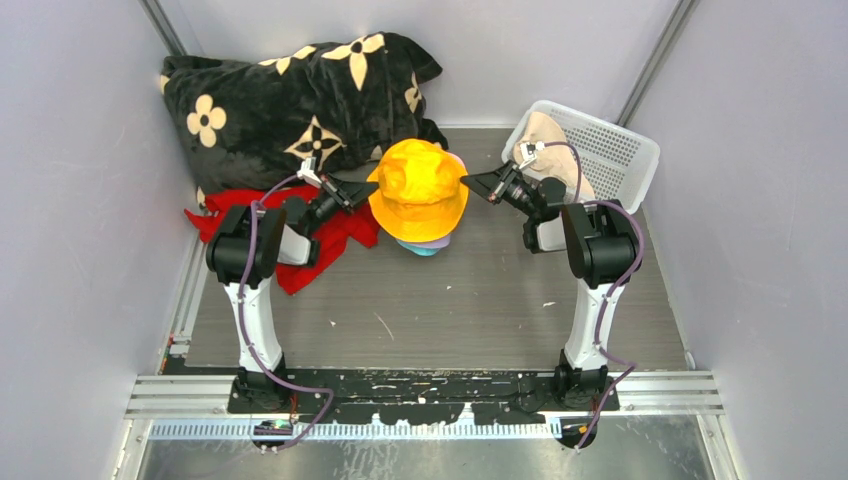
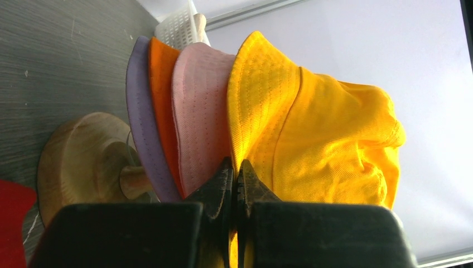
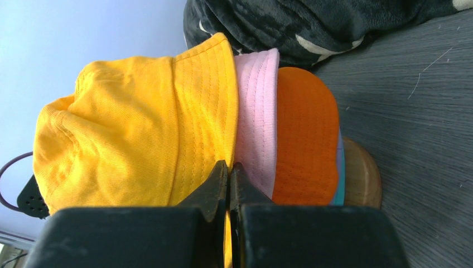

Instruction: Stack the hats

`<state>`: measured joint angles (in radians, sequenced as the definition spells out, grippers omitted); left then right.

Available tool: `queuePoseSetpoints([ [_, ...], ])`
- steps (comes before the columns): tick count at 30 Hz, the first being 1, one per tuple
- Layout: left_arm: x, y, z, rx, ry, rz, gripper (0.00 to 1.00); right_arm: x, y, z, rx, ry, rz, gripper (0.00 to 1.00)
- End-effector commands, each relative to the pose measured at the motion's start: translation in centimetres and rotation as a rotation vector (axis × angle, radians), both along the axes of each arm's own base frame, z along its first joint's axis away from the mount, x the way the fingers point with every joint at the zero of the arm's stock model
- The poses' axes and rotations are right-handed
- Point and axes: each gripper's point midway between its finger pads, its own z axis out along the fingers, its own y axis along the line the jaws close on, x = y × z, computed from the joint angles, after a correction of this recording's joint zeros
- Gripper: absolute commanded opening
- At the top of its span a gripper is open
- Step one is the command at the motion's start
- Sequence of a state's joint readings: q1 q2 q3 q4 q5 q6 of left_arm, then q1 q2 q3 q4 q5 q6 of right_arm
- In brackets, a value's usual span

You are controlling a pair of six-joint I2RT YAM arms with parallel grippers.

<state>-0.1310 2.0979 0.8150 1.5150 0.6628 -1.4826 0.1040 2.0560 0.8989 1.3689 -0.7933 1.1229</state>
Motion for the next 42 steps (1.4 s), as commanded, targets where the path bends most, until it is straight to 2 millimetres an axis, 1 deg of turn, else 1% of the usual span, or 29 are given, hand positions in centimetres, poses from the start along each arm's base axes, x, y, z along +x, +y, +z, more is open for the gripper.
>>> queuePoseSetpoints([
  [1,0.1,1.3,-4.3,0.068,0.104,0.041,0.0,0.9,-1.4,-3.7,-0.045,0.085,-0.05,0.01],
  [4,0.1,1.3,-4.7,0.072,0.11,0.041,0.0,1.0,-1.5,-3.9,-0.043,0.09,-0.05,0.01],
  [8,-0.4,1.6,-6.4,0.079,0.153,0.048,0.0,1.0,-1.5,-3.9,-0.041,0.088,-0.049,0.01],
  [13,-0.7,1.9,-7.0,0.092,0.163,0.06,0.0,1.0,-1.5,-3.9,-0.039,0.089,-0.047,0.01],
  [21,-1.3,2.4,-9.1,0.106,0.213,0.078,0.0,1.0,-1.6,-4.1,-0.039,0.095,-0.049,0.01],
  [24,-1.3,2.5,-9.3,0.105,0.219,0.079,0.0,1.1,-1.6,-4.2,-0.04,0.098,-0.049,0.01],
  [31,-0.7,2.4,-8.7,0.088,0.215,0.082,0.0,1.3,-1.7,-5.1,-0.049,0.12,-0.056,0.01],
  [33,-0.3,2.4,-7.6,0.076,0.193,0.079,0.0,1.3,-1.7,-5.0,-0.044,0.116,-0.054,0.01],
  [37,0.8,2.3,-4.0,0.042,0.12,0.079,0.0,1.3,-1.6,-3.8,-0.027,0.094,-0.047,0.01],
  [39,1.3,2.2,-2.6,0.026,0.094,0.077,0.0,1.3,-1.6,-3.3,-0.025,0.085,-0.046,0.01],
  [41,1.7,2.2,-2.2,0.019,0.09,0.077,0.0,1.4,-1.6,-3.2,-0.026,0.085,-0.047,0.01],
  [42,1.8,2.1,-2.3,0.019,0.096,0.076,0.0,1.4,-1.6,-3.3,-0.027,0.087,-0.047,0.01],
])
